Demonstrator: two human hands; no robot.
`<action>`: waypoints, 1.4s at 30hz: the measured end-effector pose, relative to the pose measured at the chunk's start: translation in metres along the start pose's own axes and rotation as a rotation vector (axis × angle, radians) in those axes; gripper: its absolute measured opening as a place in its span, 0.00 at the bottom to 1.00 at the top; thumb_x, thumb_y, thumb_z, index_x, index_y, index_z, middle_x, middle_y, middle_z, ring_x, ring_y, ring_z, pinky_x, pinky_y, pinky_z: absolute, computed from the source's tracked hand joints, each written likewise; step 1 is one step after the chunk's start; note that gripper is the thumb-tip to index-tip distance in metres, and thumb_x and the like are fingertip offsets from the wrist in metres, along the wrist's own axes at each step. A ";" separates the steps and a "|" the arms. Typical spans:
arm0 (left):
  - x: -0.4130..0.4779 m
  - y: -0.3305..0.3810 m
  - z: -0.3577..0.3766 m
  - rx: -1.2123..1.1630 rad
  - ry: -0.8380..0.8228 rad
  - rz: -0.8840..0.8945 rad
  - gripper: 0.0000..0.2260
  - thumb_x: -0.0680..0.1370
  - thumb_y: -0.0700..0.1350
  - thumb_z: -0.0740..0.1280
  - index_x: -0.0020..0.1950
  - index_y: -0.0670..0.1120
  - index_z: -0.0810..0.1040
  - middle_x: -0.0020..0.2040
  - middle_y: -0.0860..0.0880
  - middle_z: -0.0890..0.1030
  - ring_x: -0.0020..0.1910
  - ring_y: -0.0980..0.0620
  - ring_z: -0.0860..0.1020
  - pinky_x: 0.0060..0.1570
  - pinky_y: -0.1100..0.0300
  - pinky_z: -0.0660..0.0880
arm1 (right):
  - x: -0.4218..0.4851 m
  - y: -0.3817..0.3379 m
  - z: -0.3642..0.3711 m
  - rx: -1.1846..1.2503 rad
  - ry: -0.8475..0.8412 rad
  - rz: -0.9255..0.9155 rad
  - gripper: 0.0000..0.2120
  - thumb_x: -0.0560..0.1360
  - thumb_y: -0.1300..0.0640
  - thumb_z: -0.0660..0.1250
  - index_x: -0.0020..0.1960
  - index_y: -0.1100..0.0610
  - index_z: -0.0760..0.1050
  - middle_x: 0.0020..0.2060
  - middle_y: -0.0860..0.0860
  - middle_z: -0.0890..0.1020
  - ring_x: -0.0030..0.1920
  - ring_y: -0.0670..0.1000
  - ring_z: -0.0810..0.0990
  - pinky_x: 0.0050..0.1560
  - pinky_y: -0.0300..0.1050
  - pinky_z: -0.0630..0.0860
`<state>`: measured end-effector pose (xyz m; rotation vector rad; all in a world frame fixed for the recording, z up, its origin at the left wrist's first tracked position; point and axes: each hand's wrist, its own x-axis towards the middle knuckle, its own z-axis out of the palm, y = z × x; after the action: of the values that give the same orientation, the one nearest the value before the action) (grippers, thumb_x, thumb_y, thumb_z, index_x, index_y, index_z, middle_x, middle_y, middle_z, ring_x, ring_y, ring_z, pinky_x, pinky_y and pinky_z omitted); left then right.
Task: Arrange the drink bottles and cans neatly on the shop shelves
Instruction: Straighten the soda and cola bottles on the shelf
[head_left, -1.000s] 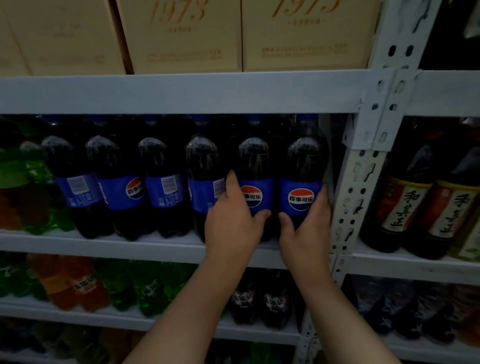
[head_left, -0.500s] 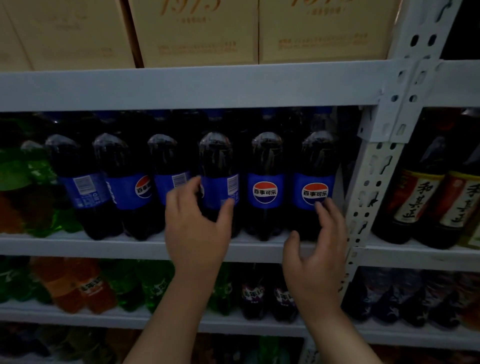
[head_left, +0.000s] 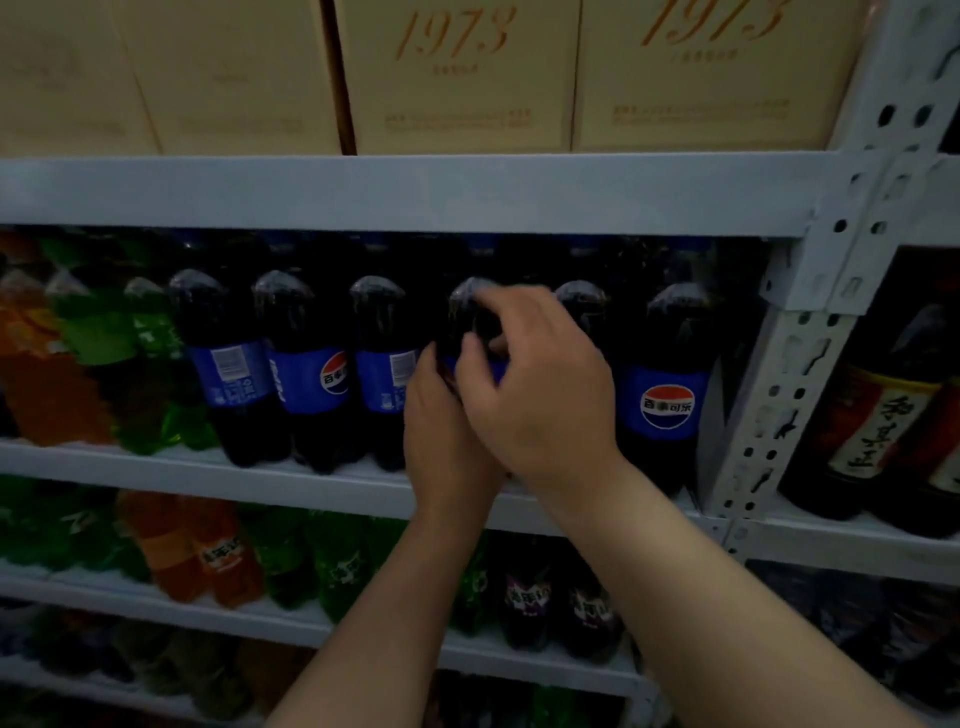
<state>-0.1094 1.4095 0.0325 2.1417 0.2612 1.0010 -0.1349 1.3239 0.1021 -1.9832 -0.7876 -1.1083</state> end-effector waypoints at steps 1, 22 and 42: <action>0.000 0.002 0.001 0.064 0.042 -0.002 0.29 0.75 0.60 0.57 0.72 0.47 0.64 0.66 0.51 0.71 0.64 0.53 0.71 0.60 0.65 0.68 | 0.012 -0.001 0.004 -0.075 -0.051 0.023 0.19 0.76 0.52 0.64 0.65 0.57 0.73 0.59 0.51 0.76 0.50 0.51 0.79 0.44 0.45 0.76; -0.028 -0.061 -0.019 0.094 -0.101 0.325 0.35 0.71 0.56 0.73 0.72 0.44 0.65 0.70 0.45 0.72 0.63 0.49 0.75 0.53 0.55 0.77 | 0.065 0.016 0.023 0.017 -0.318 0.498 0.17 0.70 0.53 0.73 0.55 0.54 0.71 0.43 0.50 0.79 0.34 0.48 0.78 0.27 0.40 0.73; -0.027 -0.079 -0.027 -0.224 0.112 0.309 0.16 0.72 0.41 0.71 0.59 0.42 0.78 0.58 0.47 0.80 0.56 0.55 0.77 0.54 0.60 0.76 | 0.061 0.011 0.023 -0.060 -0.327 0.456 0.23 0.63 0.40 0.76 0.52 0.44 0.70 0.41 0.38 0.77 0.35 0.39 0.77 0.33 0.35 0.72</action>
<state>-0.1378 1.4666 -0.0272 1.9589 -0.1299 1.2639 -0.0885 1.3465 0.1441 -2.2775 -0.4254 -0.5561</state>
